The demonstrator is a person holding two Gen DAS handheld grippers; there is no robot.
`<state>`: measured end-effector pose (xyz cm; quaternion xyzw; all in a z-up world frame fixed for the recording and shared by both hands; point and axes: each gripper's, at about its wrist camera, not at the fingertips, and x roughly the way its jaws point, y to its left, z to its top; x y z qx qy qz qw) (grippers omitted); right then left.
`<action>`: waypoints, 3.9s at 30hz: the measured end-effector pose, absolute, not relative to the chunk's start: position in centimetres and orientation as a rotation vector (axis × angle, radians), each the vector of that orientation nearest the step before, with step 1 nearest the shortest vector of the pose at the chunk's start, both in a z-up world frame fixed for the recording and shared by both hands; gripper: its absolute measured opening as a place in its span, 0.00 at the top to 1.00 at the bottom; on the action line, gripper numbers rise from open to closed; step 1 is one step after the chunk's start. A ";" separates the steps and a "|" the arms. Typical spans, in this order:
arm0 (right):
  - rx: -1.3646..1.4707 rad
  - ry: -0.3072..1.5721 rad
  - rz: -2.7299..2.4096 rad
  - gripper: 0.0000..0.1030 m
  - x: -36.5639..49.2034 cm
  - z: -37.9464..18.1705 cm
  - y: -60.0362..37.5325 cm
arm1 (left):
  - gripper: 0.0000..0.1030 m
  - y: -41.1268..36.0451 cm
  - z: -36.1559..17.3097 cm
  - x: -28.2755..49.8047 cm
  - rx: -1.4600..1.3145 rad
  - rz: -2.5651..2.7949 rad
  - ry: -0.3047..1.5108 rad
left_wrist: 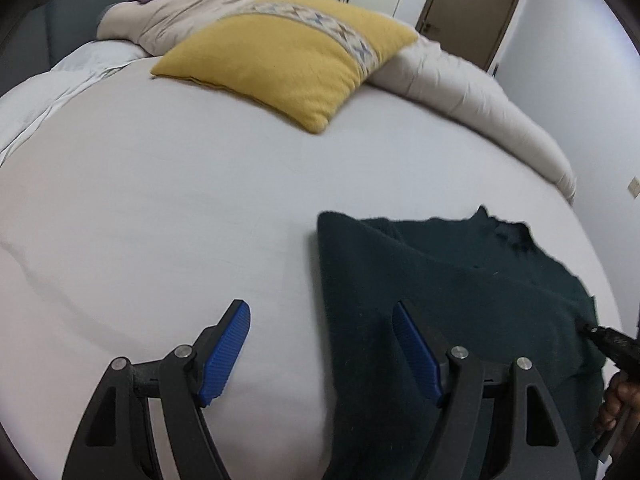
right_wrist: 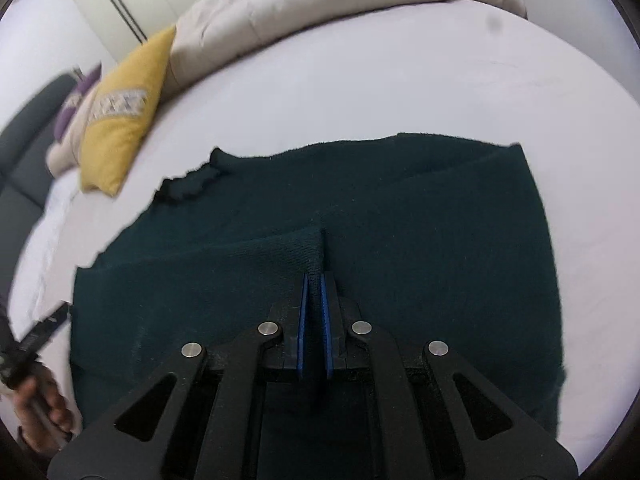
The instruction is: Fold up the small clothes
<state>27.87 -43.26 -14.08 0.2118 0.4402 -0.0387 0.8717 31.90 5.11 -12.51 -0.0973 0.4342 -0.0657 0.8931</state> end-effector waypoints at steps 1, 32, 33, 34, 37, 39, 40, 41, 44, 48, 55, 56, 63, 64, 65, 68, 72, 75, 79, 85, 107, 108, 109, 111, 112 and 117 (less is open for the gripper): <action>0.451 0.915 -0.076 0.92 28.0 -14.1 -43.4 | 0.26 4.9 -12.7 32.2 -0.200 -0.136 0.906; 0.456 0.911 -0.044 0.64 24.9 -12.8 -42.0 | 0.33 7.6 -11.2 30.5 -0.244 -0.161 0.878; 0.431 0.926 -0.042 0.64 24.9 -13.0 -41.5 | 0.32 7.1 -11.3 30.0 -0.213 -0.160 0.885; 0.405 0.951 -0.044 0.64 24.9 -13.5 -41.0 | 0.32 6.6 -11.7 29.8 -0.183 -0.161 0.901; 0.361 0.954 -0.058 0.66 24.5 -13.9 -40.5 | 0.49 5.3 -13.7 29.9 -0.125 -0.168 0.972; 0.370 0.966 -0.066 0.88 24.5 -14.0 -40.5 | 0.60 4.9 -14.0 29.5 -0.083 -0.166 0.947; 0.371 0.974 -0.071 0.89 24.5 -13.9 -40.6 | 0.78 4.7 -13.9 29.5 -0.084 -0.187 0.952; 0.365 0.975 -0.071 0.92 24.5 -13.9 -40.6 | 0.89 4.5 -13.8 29.5 -0.086 -0.200 0.959; 0.335 0.958 -0.082 0.94 24.0 -13.1 -40.4 | 0.92 4.5 -13.2 29.5 -0.062 -0.202 0.955; 0.337 0.937 -0.072 0.94 23.5 -12.4 -39.9 | 0.93 5.0 -13.6 29.3 -0.051 -0.196 0.946; 0.372 0.975 -0.061 0.94 23.9 -14.3 -40.4 | 0.92 5.2 -14.4 29.5 -0.045 -0.187 0.922; 0.374 0.975 -0.056 0.94 24.2 -14.6 -40.5 | 0.92 5.3 -14.5 29.6 -0.056 -0.192 0.924; 0.484 0.915 -0.012 0.95 23.5 -15.9 -42.2 | 0.87 5.2 -15.0 30.0 -0.032 -0.198 0.919; 0.521 0.906 0.009 0.95 23.3 -16.1 -42.8 | 0.86 5.2 -14.9 30.0 -0.027 -0.200 0.918; 0.569 0.904 0.025 0.94 23.0 -16.0 -43.4 | 0.83 5.3 -14.7 30.0 -0.025 -0.205 0.914; 0.600 0.906 -0.019 0.84 21.5 -14.7 -44.5 | 0.57 6.8 -13.7 29.1 -0.038 -0.178 0.902; 0.542 0.844 -0.159 0.47 16.8 -11.7 -46.1 | 0.56 9.1 -11.8 25.6 -0.069 -0.121 0.886; 0.560 0.778 -0.172 0.43 11.5 -9.9 -47.2 | 0.52 10.1 -10.5 21.3 -0.106 -0.160 0.876; 0.585 0.765 -0.149 0.43 4.3 -9.2 -47.9 | 0.35 10.8 -10.6 14.8 -0.211 -0.261 0.927; 0.639 0.796 -0.080 0.43 -4.8 -10.5 -47.7 | 0.34 12.1 -13.2 7.0 -0.427 -0.334 1.045; 0.778 0.916 -0.063 0.47 -14.7 -14.5 -50.7 | 0.61 12.0 -15.0 0.5 -0.550 -0.496 1.206; 0.777 0.918 -0.066 0.47 -14.8 -14.5 -50.7 | 0.65 12.1 -15.2 0.6 -0.555 -0.484 1.212; 0.777 0.920 -0.067 0.47 -14.9 -14.4 -50.7 | 0.73 12.1 -15.2 0.7 -0.558 -0.476 1.217; 0.774 0.927 -0.075 0.47 -15.1 -14.2 -50.9 | 0.86 12.3 -15.6 0.8 -0.571 -0.468 1.228; 0.772 0.928 -0.082 0.47 -15.2 -14.1 -51.0 | 0.91 12.4 -15.8 0.7 -0.577 -0.466 1.231; 0.781 0.950 -0.117 0.47 -15.5 -14.2 -51.9 | 0.93 12.0 -15.5 0.8 -0.559 -0.461 1.220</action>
